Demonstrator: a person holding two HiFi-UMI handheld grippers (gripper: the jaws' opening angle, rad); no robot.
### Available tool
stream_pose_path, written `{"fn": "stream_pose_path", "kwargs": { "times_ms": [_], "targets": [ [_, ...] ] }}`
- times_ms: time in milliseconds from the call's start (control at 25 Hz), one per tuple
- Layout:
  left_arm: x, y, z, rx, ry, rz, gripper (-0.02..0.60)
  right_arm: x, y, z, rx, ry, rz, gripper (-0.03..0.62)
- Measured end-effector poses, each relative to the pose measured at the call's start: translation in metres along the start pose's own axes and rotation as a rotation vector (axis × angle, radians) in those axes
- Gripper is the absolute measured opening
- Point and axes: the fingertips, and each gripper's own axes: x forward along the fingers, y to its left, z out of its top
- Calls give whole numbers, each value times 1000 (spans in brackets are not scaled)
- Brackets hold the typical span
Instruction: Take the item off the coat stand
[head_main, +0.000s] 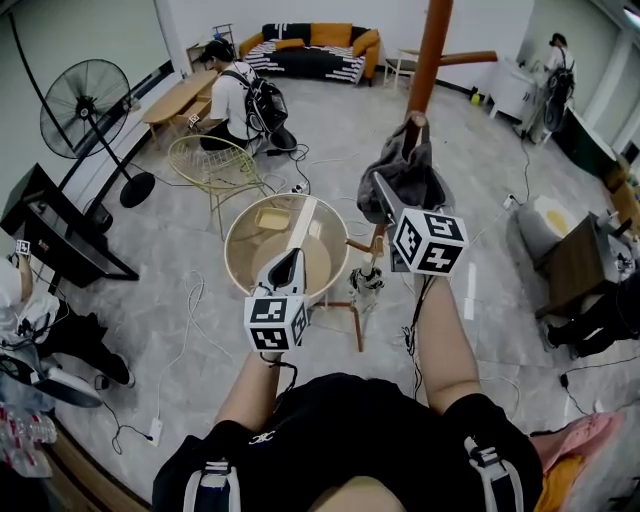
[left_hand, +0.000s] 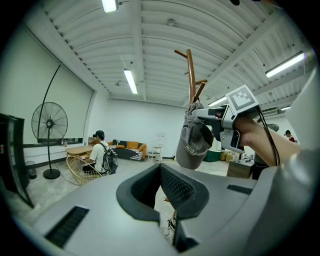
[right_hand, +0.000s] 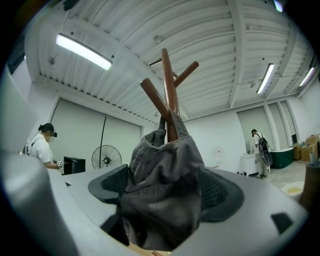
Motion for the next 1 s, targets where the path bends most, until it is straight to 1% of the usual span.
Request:
{"fn": "stream_pose_path", "kwargs": {
  "times_ms": [80,120,160,240,280,440,640,1000],
  "targets": [
    [0,2,0,0,0,4,18,3,-4,-2,11,16,-10,410],
    [-1,3,0,0,0,6,18,4,-6,-4,19,23,-18,361],
    [-2,4,1,1,0,8,18,3,-7,-5,26,29,-26,304],
    [-5,6,1,3,0,11,17,1,-9,-6,25,32,-43,133],
    [-7,7,2,4,1,13,17,1,-8,-6,15,31,-48,108],
    [-10,8,1,5,3,21,18,2,0,-5,-17,30,-31,70],
    [-15,8,-3,9,3,25,18,-7,15,-2,-28,9,21,52],
    [-30,9,-10,10,2,35,17,-45,41,43,-42,-118,79,48]
  ]
}}
